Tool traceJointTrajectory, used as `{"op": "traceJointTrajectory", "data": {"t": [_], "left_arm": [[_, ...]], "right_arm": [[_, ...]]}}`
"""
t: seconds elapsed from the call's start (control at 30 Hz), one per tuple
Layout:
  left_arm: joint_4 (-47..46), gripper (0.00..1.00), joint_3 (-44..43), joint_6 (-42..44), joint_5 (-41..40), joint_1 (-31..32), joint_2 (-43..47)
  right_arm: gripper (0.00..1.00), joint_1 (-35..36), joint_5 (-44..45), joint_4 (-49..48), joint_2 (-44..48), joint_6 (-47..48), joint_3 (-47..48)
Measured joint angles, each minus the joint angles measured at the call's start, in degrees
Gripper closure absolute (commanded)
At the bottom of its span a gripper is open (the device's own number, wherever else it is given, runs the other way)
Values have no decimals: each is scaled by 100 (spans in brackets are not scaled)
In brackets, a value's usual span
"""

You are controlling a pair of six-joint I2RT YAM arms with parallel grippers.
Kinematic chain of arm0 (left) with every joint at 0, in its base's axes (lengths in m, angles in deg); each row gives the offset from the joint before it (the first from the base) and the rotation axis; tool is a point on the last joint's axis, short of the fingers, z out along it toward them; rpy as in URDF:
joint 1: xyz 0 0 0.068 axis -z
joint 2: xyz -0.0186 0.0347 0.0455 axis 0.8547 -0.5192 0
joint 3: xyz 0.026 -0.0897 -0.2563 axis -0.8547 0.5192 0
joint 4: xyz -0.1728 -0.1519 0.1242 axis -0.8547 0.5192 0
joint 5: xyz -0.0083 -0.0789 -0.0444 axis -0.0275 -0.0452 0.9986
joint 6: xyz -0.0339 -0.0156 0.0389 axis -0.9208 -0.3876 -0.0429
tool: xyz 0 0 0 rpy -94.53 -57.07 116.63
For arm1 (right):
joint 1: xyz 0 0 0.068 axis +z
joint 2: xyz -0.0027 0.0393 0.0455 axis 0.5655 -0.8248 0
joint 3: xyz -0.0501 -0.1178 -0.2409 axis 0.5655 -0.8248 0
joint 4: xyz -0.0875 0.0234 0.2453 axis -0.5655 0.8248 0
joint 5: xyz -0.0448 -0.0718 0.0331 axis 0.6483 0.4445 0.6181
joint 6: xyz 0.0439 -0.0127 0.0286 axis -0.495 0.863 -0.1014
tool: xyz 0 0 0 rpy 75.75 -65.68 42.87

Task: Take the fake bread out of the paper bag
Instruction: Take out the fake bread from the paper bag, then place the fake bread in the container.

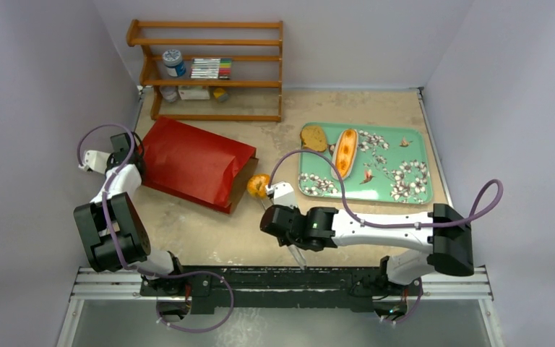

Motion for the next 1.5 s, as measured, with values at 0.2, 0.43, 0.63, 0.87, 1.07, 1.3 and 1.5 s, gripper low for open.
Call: {"op": "traceJointTrajectory", "data": {"t": [0.2, 0.43, 0.63, 0.87, 1.07, 1.3, 1.5], "left_arm": [[170, 100, 0, -267, -151, 35, -2], [234, 100, 0, -398, -258, 111, -4], [282, 100, 0, -411, -330, 177, -4], [315, 100, 0, -404, -396, 249, -4], [317, 100, 0, -387, -420, 299, -4], [315, 100, 0, -389, -426, 365, -2], [315, 100, 0, -391, -426, 409, -4]], "right_arm": [[100, 59, 352, 662, 48, -431, 503], [100, 37, 968, 1812, 321, -1279, 1084], [100, -664, 1355, 2227, 466, -1681, 1176], [100, -2402, 1438, 1436, 879, -1069, 684], [100, -4046, 1161, 636, 1169, -365, 107], [99, -5187, 621, -72, 1097, 129, -304], [73, -5740, 142, -433, 772, 302, -654]]}}
